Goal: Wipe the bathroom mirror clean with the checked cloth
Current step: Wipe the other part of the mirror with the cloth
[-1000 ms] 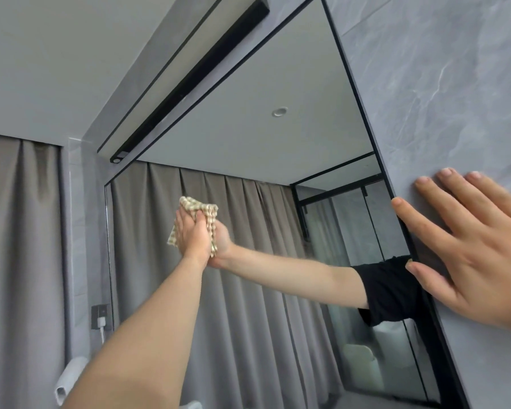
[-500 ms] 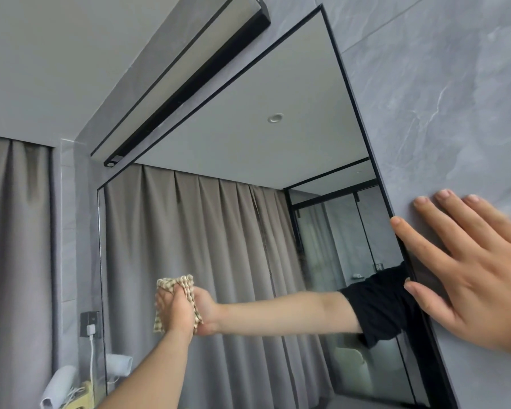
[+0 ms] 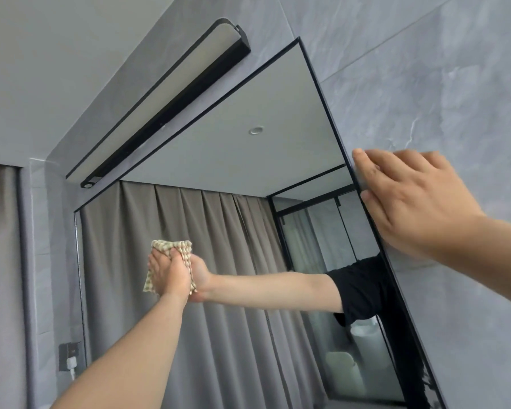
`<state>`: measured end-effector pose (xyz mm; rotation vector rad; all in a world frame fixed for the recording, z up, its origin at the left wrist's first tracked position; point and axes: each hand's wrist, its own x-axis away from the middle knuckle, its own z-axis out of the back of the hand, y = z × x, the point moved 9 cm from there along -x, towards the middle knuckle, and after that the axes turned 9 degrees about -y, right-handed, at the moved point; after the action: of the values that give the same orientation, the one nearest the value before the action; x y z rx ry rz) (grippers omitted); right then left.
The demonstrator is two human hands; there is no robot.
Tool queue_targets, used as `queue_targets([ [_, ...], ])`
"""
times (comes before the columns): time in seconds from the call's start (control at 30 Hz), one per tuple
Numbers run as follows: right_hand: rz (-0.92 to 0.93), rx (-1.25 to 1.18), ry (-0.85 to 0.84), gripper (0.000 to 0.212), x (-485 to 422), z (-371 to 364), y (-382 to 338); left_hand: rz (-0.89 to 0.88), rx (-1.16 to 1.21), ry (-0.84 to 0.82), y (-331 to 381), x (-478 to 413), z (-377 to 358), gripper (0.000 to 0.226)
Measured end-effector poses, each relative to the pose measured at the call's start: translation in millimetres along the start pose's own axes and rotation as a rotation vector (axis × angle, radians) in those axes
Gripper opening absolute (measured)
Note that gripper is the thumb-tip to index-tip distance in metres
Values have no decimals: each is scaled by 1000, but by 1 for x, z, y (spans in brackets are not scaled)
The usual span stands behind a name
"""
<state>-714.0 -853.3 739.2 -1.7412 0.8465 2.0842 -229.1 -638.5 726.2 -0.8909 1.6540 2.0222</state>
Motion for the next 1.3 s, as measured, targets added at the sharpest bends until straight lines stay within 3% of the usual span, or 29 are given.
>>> queue_targets([
  [0.33,2,18,74,52,-29,-12,3,-55,0,47,7,4,7,60],
  [0.53,-83,51,0,61,-31,-16,9,-93,2,8,19,-31,14,61],
  [0.77,-92,74,-18,67,-31,-19,10,-125,12,75,9,-44,18,57],
  [0.93,-94,90,-13,66,-31,-21,10,92,117,104,-76,-59,18,63],
  [1.13,-70,85,42,64,-31,-19,9,347,263,109,-205,-7,13,63],
  [1.2,-65,87,53,64,-31,-21,9,386,255,71,-226,-26,8,53],
  [1.3,-62,88,64,64,-31,-20,10,298,298,150,-184,-80,12,52],
])
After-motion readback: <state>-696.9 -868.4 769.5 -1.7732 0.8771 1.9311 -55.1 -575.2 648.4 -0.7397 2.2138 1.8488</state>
